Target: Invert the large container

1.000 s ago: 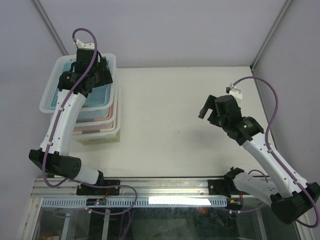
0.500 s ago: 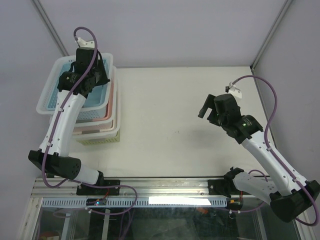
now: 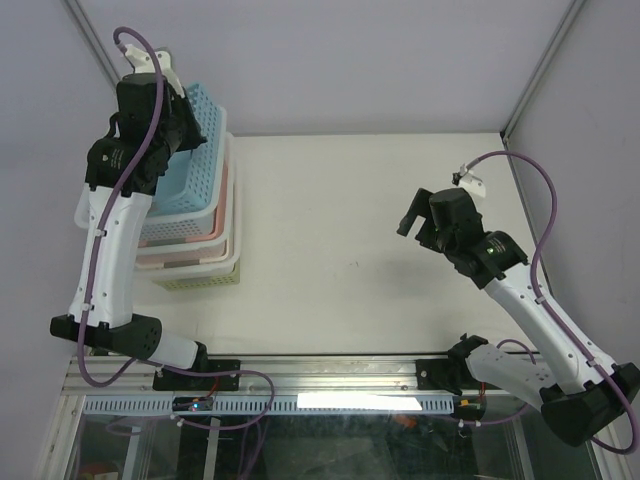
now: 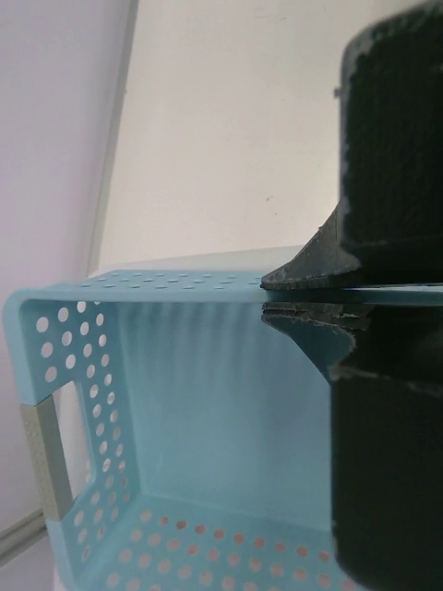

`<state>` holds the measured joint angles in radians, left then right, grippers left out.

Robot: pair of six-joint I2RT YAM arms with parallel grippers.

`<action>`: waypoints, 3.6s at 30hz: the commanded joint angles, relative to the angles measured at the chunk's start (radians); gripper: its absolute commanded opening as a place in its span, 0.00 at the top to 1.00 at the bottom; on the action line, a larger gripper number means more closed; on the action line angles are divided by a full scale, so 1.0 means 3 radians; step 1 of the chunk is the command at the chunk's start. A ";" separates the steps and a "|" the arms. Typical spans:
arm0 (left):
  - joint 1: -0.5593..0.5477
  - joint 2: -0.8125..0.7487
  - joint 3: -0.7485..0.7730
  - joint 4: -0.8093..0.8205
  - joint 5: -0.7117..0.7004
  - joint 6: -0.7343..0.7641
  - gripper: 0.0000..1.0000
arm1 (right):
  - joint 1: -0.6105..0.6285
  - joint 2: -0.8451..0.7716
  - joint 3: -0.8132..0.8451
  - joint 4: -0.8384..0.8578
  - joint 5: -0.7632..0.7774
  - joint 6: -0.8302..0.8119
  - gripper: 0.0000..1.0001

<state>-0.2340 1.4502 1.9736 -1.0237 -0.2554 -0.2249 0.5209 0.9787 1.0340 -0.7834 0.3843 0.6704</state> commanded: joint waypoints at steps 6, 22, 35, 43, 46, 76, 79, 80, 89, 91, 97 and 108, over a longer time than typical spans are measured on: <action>0.0017 -0.0102 0.0597 0.0341 0.0240 0.0194 1.00 | -0.0012 -0.0117 0.0076 0.0071 0.0059 0.0081 0.01; 0.0018 0.0124 0.1391 0.0764 0.0535 0.0206 1.00 | -0.0010 -0.0196 0.0078 0.0050 0.0054 0.0121 0.01; 0.0015 0.0194 0.1659 0.1439 0.1804 -0.0482 1.00 | -0.0013 -0.0475 0.0238 -0.0115 0.0171 0.0117 0.01; -0.0466 0.0398 0.1457 0.1801 0.2230 -0.0856 1.00 | -0.0014 -0.0787 0.0593 -0.0438 0.0514 0.0031 0.01; -0.0788 0.0585 0.1440 0.1823 0.2174 -0.0863 1.00 | -0.0011 -0.0953 0.0786 -0.0485 0.0621 -0.0096 0.01; -0.1687 0.2320 0.0300 0.3811 0.2998 -0.2886 1.00 | -0.0013 -0.1133 0.1251 -0.0379 0.0566 -0.0472 0.01; -0.1694 0.2440 0.0134 0.4141 0.3097 -0.3162 1.00 | -0.0011 -0.1120 0.1215 -0.0375 0.0541 -0.0435 0.01; -0.1695 0.2480 0.0091 0.4226 0.3125 -0.3237 1.00 | -0.0013 -0.1113 0.1201 -0.0375 0.0531 -0.0427 0.02; -0.1653 0.2729 -0.0302 0.4754 0.3197 -0.3670 1.00 | -0.0013 -0.1093 0.1131 -0.0441 0.0471 -0.0312 0.01; -0.1622 0.2759 -0.0313 0.4766 0.3206 -0.3683 1.00 | -0.0013 -0.1089 0.1121 -0.0478 0.0453 -0.0277 0.01; -0.1491 0.2978 -0.0249 0.4832 0.3330 -0.3824 1.00 | -0.0012 -0.0971 0.1156 -0.0789 0.0521 -0.0085 0.01; -0.1196 0.3369 -0.0036 0.4717 0.3363 -0.3589 1.00 | -0.0011 -0.0818 0.1085 -0.1022 0.0360 0.0119 0.02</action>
<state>-0.6174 2.4340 1.9175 0.3935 0.7406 -1.3613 0.5205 0.7185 1.3628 -1.0760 0.5152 0.6632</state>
